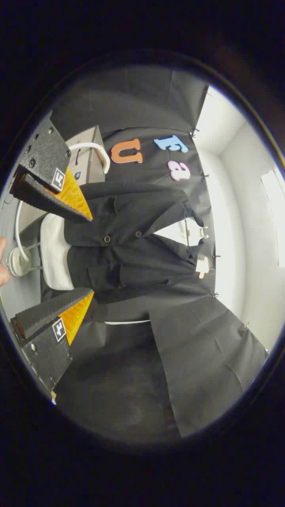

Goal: Iron the clothes twice with a garment steamer, once on the left side and once on the right side.

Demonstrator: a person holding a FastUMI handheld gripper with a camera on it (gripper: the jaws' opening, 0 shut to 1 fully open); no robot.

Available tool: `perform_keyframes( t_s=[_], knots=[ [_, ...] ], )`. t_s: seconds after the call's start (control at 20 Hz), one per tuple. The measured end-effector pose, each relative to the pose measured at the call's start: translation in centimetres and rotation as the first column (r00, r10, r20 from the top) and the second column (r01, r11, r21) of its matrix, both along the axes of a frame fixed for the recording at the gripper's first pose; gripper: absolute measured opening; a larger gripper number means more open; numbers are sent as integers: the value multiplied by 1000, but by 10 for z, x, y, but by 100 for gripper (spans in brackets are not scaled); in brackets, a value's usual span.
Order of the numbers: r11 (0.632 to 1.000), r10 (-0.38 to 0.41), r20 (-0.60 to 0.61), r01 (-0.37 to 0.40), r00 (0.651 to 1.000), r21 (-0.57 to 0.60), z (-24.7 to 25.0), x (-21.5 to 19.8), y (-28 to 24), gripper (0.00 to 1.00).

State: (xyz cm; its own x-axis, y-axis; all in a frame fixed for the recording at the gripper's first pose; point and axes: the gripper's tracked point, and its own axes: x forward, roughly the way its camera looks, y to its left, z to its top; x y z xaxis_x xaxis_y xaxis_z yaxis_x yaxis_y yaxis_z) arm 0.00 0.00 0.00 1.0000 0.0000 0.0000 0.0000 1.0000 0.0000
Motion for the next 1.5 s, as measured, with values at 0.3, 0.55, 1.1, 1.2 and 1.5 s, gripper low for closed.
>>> perform_keyframes(
  t_s=[0.3, 0.55, 1.1, 1.2, 1.5],
  knots=[
    [998, 10, -31, -12, 999, -60, -21, -4, -16, 100],
    [997, 76, -40, -78, 996, -25, -19, 7, -19, 100],
    [952, 305, -124, -306, 944, 6, -57, 35, 25, 100],
    [947, 317, -163, -321, 934, -2, -66, 40, 45, 100],
    [914, 392, -212, -405, 895, -23, -54, 50, 150, 100]
  ],
)
